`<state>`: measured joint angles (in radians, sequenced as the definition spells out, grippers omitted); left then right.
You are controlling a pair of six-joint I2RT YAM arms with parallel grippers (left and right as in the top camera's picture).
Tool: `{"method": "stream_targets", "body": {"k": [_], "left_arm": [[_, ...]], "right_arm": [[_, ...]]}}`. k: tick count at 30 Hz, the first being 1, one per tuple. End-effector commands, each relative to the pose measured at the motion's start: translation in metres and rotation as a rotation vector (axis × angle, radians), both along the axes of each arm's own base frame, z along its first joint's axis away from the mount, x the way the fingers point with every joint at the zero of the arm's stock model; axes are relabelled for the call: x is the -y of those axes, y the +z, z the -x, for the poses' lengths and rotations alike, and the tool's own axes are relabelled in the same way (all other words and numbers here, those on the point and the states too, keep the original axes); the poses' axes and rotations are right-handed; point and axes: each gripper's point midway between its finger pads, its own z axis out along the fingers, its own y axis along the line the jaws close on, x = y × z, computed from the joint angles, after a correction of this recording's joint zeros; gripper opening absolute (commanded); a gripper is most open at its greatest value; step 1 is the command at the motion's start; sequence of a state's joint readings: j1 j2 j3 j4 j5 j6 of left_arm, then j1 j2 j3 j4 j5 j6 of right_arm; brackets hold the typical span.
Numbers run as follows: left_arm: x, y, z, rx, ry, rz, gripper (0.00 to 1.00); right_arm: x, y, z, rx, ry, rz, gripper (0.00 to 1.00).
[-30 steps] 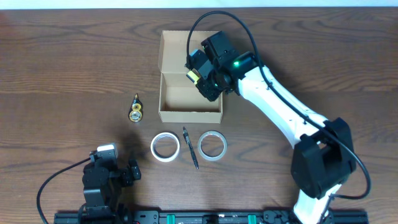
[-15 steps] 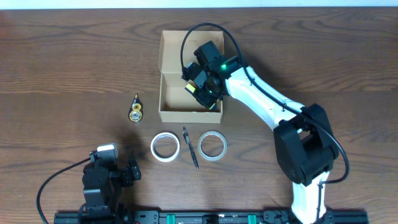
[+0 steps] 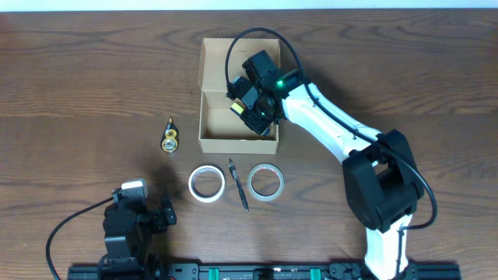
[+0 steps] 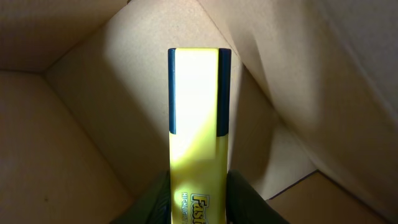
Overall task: Pack container
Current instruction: 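Lift the highlighter with the right gripper and lower it into the box, then open the right gripper and withdraw it from the box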
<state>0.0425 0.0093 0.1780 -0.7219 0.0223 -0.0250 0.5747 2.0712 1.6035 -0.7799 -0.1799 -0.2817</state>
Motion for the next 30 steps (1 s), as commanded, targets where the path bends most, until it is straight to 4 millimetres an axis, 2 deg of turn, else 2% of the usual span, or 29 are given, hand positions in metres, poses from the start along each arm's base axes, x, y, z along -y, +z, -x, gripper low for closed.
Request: {"method": "stream_targets", "body": {"k": [1,3,5,12,15,21,25,27,30], "left_arm": [[0.000,-0.008,0.002,-0.020,-0.007,-0.011,0.95],[0.000,-0.008,0.002,-0.020,-0.007,-0.011,0.95],[0.000,-0.008,0.002,-0.020,-0.007,-0.011,0.95],[0.000,-0.008,0.002,-0.020,-0.007,-0.011,0.95],[0.000,-0.008,0.002,-0.020,-0.007,-0.011,0.95],[0.000,-0.008,0.002,-0.020,-0.007,-0.011,0.95],[0.000,-0.008,0.002,-0.020,-0.007,-0.011,0.95],[0.000,-0.008,0.002,-0.020,-0.007,-0.011,0.95],[0.000,-0.008,0.002,-0.020,-0.007,-0.011,0.96]], "right_arm": [[-0.007,0.001,-0.002,0.016,0.020,-0.006,0.33],[-0.008,0.002,-0.003,0.020,0.020,-0.009,0.42],[-0.008,0.002,-0.004,0.024,0.020,-0.012,0.45],[-0.013,0.006,-0.012,0.059,0.020,-0.035,0.45],[-0.018,0.016,-0.020,0.088,0.012,-0.057,0.45],[-0.029,0.065,-0.034,0.147,0.000,-0.107,0.49],[-0.025,0.096,-0.029,0.127,-0.029,-0.109,0.54],[-0.017,0.120,-0.016,0.097,-0.054,-0.102,0.69],[-0.003,0.141,0.005,0.054,-0.103,-0.094,0.84]]}}
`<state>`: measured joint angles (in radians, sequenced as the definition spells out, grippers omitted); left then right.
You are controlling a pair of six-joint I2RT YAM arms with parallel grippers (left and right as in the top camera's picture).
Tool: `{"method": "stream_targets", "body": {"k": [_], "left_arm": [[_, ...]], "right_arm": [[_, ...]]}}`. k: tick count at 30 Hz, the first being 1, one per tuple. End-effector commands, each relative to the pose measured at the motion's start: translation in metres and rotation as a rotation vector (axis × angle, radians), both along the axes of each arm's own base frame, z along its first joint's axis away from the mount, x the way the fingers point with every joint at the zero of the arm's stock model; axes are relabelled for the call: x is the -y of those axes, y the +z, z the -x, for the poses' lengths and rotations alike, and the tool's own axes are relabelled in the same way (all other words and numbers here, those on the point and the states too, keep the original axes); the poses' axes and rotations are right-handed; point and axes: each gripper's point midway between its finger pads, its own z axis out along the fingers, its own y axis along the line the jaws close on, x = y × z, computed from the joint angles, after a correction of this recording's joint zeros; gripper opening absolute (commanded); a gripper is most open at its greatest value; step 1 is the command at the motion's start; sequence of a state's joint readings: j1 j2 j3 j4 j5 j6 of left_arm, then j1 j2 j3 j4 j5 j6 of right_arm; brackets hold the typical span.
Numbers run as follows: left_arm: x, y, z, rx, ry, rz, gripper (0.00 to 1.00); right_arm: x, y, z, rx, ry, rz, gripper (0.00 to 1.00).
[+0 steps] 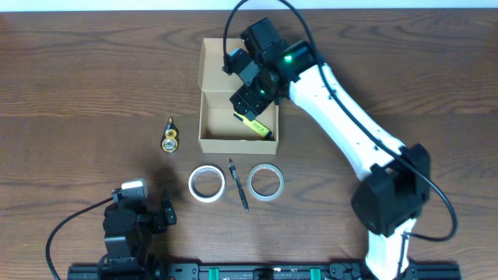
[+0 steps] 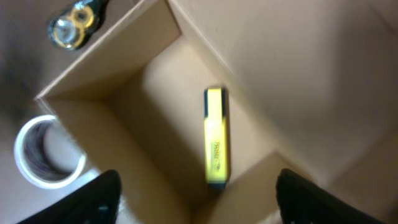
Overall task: Pack container
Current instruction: 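Open the right gripper and withdraw it from the box, then move the right gripper to the clear tape roll and grasp its rim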
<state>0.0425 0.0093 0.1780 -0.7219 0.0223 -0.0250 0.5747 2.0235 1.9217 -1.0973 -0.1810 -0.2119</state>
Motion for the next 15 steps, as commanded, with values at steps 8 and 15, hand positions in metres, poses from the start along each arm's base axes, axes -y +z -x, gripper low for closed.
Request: {"method": "stream_targets", "body": {"k": [8,15], "left_arm": [[0.000,-0.008,0.002,-0.020,-0.007,-0.011,0.95],[0.000,-0.008,0.002,-0.020,-0.007,-0.011,0.95]], "right_arm": [[0.048,0.050,0.065,-0.127,-0.146,0.089,0.99],[0.079,0.024,0.106,-0.288,-0.191,0.227,0.99]]}}
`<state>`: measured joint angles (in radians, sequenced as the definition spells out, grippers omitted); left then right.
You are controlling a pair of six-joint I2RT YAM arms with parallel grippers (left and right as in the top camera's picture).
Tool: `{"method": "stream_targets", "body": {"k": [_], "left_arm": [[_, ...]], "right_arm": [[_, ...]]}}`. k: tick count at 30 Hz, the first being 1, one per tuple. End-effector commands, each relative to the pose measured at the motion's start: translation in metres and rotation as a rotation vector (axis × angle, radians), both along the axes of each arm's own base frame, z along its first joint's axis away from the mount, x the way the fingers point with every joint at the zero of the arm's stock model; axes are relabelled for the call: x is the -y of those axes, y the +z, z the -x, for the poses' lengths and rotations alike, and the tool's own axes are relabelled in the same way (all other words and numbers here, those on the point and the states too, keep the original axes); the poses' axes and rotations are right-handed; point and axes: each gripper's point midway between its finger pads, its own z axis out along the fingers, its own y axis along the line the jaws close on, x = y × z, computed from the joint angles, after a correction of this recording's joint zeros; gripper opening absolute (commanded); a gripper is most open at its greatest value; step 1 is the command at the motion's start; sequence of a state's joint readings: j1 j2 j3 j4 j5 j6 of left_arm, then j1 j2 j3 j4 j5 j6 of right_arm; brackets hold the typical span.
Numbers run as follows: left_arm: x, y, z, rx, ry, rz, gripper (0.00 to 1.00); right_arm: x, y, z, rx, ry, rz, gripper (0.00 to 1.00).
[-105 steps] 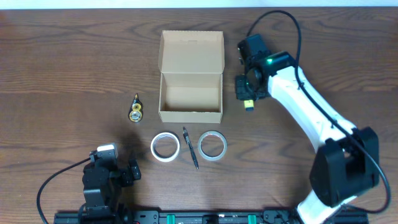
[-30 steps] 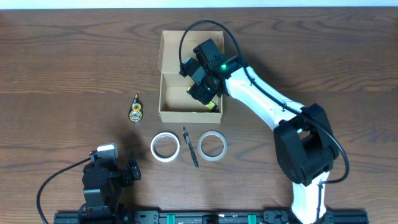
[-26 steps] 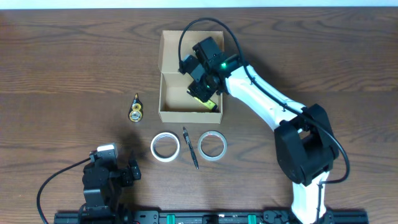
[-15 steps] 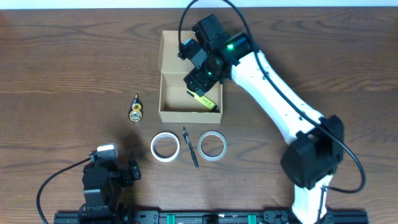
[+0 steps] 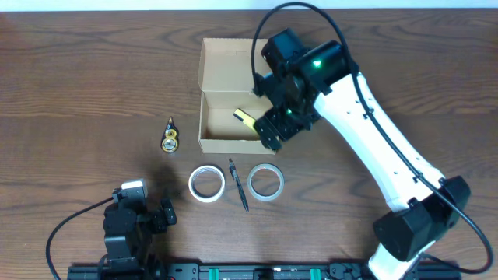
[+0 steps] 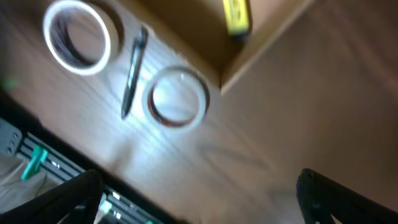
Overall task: Pack container
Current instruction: 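Move the right gripper to the clear tape roll and grasp its rim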
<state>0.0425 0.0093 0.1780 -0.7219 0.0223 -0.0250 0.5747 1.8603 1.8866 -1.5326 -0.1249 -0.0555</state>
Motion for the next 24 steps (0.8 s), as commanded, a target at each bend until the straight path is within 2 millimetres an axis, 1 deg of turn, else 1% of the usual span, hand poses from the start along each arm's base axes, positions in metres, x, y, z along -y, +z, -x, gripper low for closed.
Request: {"method": "stream_targets", "body": {"k": [1,8,11,13,14,16,20,22,24], "left_arm": [[0.000,-0.008,0.002,-0.020,-0.007,-0.011,0.96],[0.000,-0.008,0.002,-0.020,-0.007,-0.011,0.95],[0.000,-0.008,0.002,-0.020,-0.007,-0.011,0.95],[0.000,-0.008,0.002,-0.020,-0.007,-0.011,0.95],[0.000,-0.008,0.002,-0.020,-0.007,-0.011,0.95],[0.000,-0.008,0.002,-0.020,-0.007,-0.011,0.95],[0.000,-0.008,0.002,-0.020,-0.007,-0.011,0.95],[0.000,-0.008,0.002,-0.020,-0.007,-0.011,0.95],[0.000,-0.008,0.002,-0.020,-0.007,-0.011,0.95]], "right_arm": [[0.009,-0.009,0.015,-0.029,-0.031,0.037,0.99],[0.032,-0.035,0.050,0.028,-0.053,-0.011,0.99],[0.038,-0.051,0.071,0.012,-0.033,-0.031,0.99],[0.039,-0.065,0.088,-0.010,0.002,-0.034,0.99],[0.034,-0.069,0.095,-0.022,0.018,-0.052,0.99],[0.018,-0.075,0.106,-0.039,0.067,-0.104,0.99],[-0.013,-0.082,0.123,-0.011,0.199,-0.130,0.99],[-0.026,-0.085,0.128,0.011,0.249,-0.135,0.99],[-0.032,-0.090,0.129,0.034,0.277,-0.115,0.99]]}}
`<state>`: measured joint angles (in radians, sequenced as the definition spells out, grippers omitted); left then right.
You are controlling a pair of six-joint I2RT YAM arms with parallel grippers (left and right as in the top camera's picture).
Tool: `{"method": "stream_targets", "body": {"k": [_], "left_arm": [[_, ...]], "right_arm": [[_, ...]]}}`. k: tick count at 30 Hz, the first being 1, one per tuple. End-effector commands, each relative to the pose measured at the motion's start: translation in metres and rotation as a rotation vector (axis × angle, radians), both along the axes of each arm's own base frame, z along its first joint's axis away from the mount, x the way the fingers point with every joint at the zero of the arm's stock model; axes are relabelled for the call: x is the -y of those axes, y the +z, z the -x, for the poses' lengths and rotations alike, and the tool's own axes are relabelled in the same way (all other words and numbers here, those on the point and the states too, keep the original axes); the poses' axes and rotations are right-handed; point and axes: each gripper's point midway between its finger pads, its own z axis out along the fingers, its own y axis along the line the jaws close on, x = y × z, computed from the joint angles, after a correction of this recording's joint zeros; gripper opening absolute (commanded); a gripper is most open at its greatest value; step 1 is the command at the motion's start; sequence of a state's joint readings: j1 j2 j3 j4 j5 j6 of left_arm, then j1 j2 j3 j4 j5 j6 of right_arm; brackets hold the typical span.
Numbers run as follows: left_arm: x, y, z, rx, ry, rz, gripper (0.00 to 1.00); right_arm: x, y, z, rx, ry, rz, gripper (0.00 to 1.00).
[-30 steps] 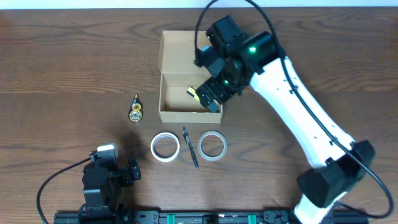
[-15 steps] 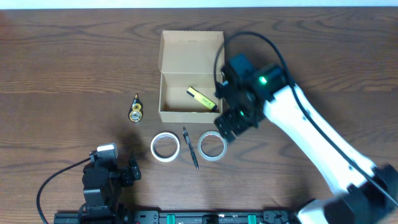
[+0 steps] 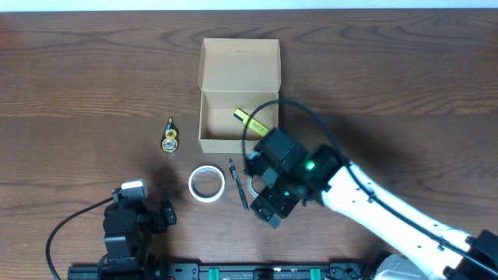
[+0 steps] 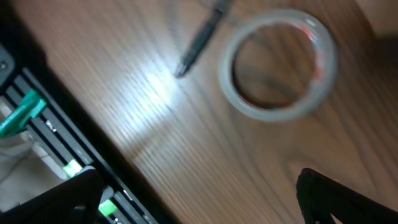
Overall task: Pack container
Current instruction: 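Move the right gripper to the clear tape roll and grasp its rim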
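Observation:
The open cardboard box (image 3: 238, 117) stands mid-table with a yellow highlighter (image 3: 249, 120) lying inside at its right. My right gripper (image 3: 268, 198) hovers open over the table in front of the box, covering the clear tape roll in the overhead view. The right wrist view shows that clear tape roll (image 4: 278, 65) ahead of the spread fingers (image 4: 348, 199), with the black pen (image 4: 200, 38) to its left; my right gripper (image 4: 199, 208) has nothing in it. A white tape roll (image 3: 207, 183) lies left of the pen (image 3: 237, 185). My left gripper (image 3: 159, 216) rests at the near left.
A small yellow-and-black tape dispenser (image 3: 169, 138) lies left of the box. The box's lid flap (image 3: 240, 64) stands open at the far side. A black rail with green clips (image 4: 37, 118) runs along the table's near edge.
My right gripper has moved from beside the box's near right corner to above the clear tape roll near the table's front. It stays open. The highlighter remains in the box.
My right gripper held the yellow highlighter inside the box. Then it was open above the box with the highlighter lying on the box floor. Then it was over the box's near right corner, and now it hangs over the clear tape roll.

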<state>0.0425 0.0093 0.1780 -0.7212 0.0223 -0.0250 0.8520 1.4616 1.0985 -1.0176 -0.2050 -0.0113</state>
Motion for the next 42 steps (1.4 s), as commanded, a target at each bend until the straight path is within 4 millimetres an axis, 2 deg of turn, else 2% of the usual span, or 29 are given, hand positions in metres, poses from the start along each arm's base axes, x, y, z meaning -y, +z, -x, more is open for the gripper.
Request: {"method": "stream_targets", "body": {"k": [1,6,14,22,34,42], "left_arm": [[0.000,-0.008,0.002,-0.021,-0.007,-0.011,0.95],[0.000,-0.008,0.002,-0.020,-0.007,-0.011,0.95],[0.000,-0.008,0.002,-0.021,-0.007,-0.011,0.95],[0.000,-0.008,0.002,-0.021,-0.007,-0.011,0.95],[0.000,-0.008,0.002,-0.021,-0.007,-0.011,0.95],[0.000,-0.008,0.002,-0.020,-0.007,-0.011,0.95]], "right_arm": [[-0.004,-0.012,0.004,0.020,0.034,0.048,0.99],[0.000,-0.032,-0.002,0.024,0.032,0.128,0.99],[-0.009,-0.069,-0.009,-0.015,0.024,0.177,0.98],[-0.016,-0.092,-0.015,-0.025,0.025,0.189,0.94],[-0.024,-0.102,-0.022,-0.010,0.022,0.171,0.81],[-0.015,-0.116,-0.025,-0.004,0.019,0.235,0.75]]}}
